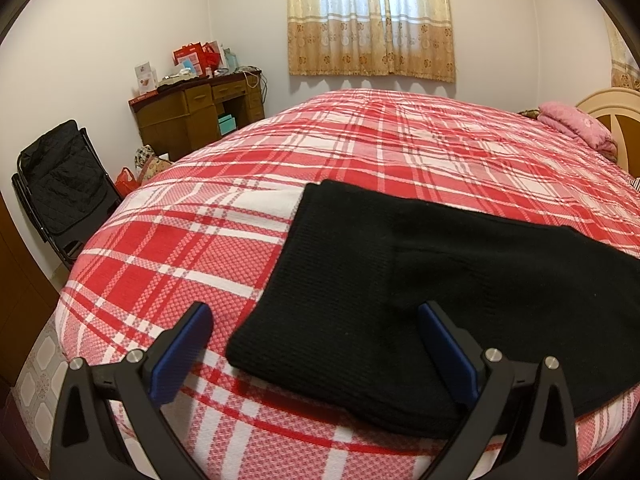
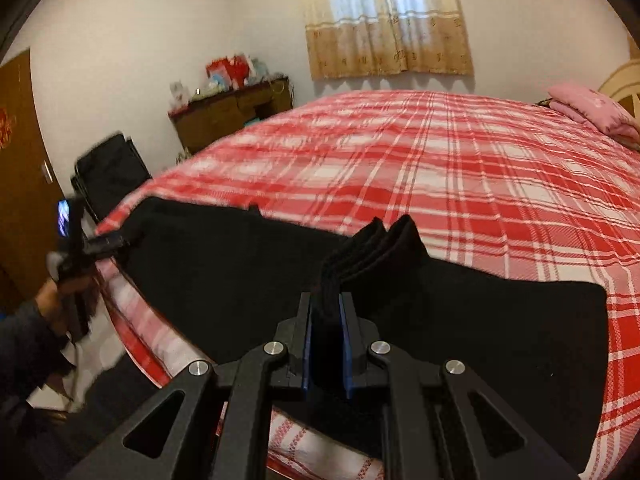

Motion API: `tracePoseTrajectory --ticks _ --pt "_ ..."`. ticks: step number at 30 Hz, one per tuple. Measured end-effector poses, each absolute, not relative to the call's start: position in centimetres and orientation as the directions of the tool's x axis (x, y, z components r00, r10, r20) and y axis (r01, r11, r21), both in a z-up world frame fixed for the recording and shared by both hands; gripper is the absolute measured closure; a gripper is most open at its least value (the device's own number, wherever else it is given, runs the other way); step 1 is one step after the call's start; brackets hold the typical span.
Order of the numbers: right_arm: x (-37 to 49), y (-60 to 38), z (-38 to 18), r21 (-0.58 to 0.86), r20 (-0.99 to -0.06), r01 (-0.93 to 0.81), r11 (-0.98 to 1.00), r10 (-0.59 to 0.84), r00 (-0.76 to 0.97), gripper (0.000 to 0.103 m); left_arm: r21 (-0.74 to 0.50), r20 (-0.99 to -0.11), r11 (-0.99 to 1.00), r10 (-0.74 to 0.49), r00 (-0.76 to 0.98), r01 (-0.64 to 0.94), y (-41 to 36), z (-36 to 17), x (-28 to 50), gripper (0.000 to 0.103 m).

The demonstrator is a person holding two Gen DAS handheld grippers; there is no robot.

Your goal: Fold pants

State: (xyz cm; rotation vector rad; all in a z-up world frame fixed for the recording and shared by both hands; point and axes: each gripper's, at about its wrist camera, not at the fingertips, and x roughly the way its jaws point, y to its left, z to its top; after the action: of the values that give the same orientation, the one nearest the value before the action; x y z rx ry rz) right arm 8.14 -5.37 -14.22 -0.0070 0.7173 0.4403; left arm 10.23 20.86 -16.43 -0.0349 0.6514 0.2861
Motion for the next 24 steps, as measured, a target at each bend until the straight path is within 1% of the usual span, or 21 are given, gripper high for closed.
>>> tracePoseTrajectory --ticks 2,7,8,9,10,11,13,14,16,17,20,21,22,24 --pt "8.3 -4.8 -15.1 0.12 -0.665 -0.4 0.909 0.373 0.647 0.091 0.078 -0.589 0.956 0.273 0.761 -0.282 20.6 -16.2 10.1 0.0" --pt "9.0 -4.4 -17.0 0.103 -0.729 -0.408 0.907 0.348 0.589 0.088 0.1 -0.511 0.95 0.304 0.804 -0.295 19.3 -13.8 9.2 0.0" --pt "9.0 -4.5 -17.0 0.113 -0.73 -0.41 0.905 0.355 0.584 0.083 0.084 -0.498 0.957 0.282 0.82 -0.277 18.7 -12.8 9.0 0.0" --pt "8.8 -4.9 -16.7 0.123 -0.732 -0.411 0.903 0.362 0.577 0.07 0.076 -0.491 0.962 0.266 0.83 -0.264 18.3 -12.2 8.9 0.0" --pt "8.7 -5.5 -16.2 0.131 -0.732 -0.405 0.905 0.364 0.577 0.062 0.071 -0.484 0.967 0.246 0.84 -0.243 17.6 -11.5 8.9 0.0" --pt "8.5 -5.9 -15.8 0.14 -0.728 -0.402 0.905 0.369 0.578 0.052 0.066 -0.485 0.977 0.208 0.849 -0.202 16.4 -10.8 8.9 0.0" --pt "8.0 -7.6 -14.5 0.167 -0.706 -0.399 0.902 0.392 0.59 0.052 0.043 -0.499 0.992 0.125 0.858 -0.12 14.3 -9.9 9.2 0.0" --pt "7.8 -8.2 -14.1 0.165 -0.697 -0.392 0.905 0.388 0.602 0.052 0.02 -0.517 0.998 0.054 0.854 -0.052 12.5 -9.6 9.5 0.0" --pt "7.3 -10.5 -13.0 0.13 -0.671 -0.329 0.935 0.327 0.665 0.052 -0.013 -0.545 1.0 -0.029 0.838 0.026 10.2 -9.4 10.0 0.0" --pt "7.4 -11.2 -12.7 0.122 -0.665 -0.301 0.946 0.303 0.683 0.052 -0.054 -0.568 0.995 -0.102 0.817 0.086 8.2 -9.4 10.7 0.0" --pt "7.5 -15.0 -12.5 0.158 -0.658 -0.147 0.976 0.215 0.722 0.052 -0.125 -0.607 0.973 -0.231 0.761 0.195 3.6 -9.8 12.1 0.0" --pt "7.6 -15.9 -12.5 0.174 -0.658 -0.109 0.979 0.197 0.727 0.052 -0.149 -0.621 0.961 -0.274 0.734 0.233 1.8 -10.0 12.7 0.006" --pt "7.5 -17.0 -12.6 0.188 -0.653 -0.069 0.98 0.177 0.736 0.052 -0.17 -0.639 0.947 -0.316 0.701 0.272 0.1 -10.3 13.3 0.014" --pt "7.1 -18.4 -12.7 0.194 -0.634 -0.014 0.981 0.136 0.761 0.051 -0.205 -0.674 0.917 -0.385 0.631 0.341 -3.3 -11.0 14.0 0.018"
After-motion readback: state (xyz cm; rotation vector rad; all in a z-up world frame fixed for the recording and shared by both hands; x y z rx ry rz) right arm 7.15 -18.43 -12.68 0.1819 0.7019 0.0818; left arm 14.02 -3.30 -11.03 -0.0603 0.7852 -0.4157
